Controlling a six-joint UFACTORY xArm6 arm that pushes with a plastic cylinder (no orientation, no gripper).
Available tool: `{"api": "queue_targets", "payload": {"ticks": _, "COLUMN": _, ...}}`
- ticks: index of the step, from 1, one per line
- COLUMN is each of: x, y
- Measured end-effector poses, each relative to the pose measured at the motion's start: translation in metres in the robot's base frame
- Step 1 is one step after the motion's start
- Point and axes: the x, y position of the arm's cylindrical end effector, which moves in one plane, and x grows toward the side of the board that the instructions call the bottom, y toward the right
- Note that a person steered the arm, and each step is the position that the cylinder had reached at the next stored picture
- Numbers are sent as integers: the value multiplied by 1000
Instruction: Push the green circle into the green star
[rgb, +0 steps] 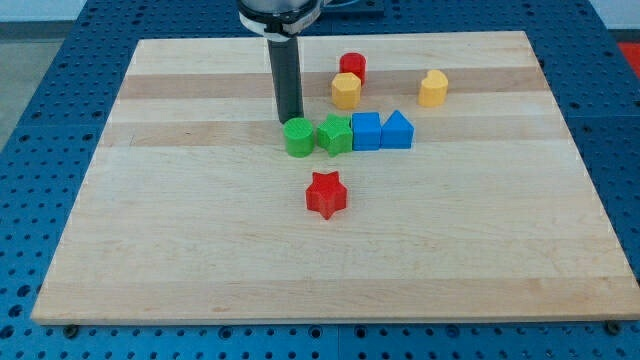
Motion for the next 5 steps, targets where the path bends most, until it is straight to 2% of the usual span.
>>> {"api": "queue_targets", "payload": {"ticks": 2, "x": -1, "y": -47}}
{"api": "queue_targets", "payload": {"ticks": 4, "x": 38, "y": -54}}
{"api": "queue_targets", "payload": {"ticks": 5, "x": 43, "y": -53}}
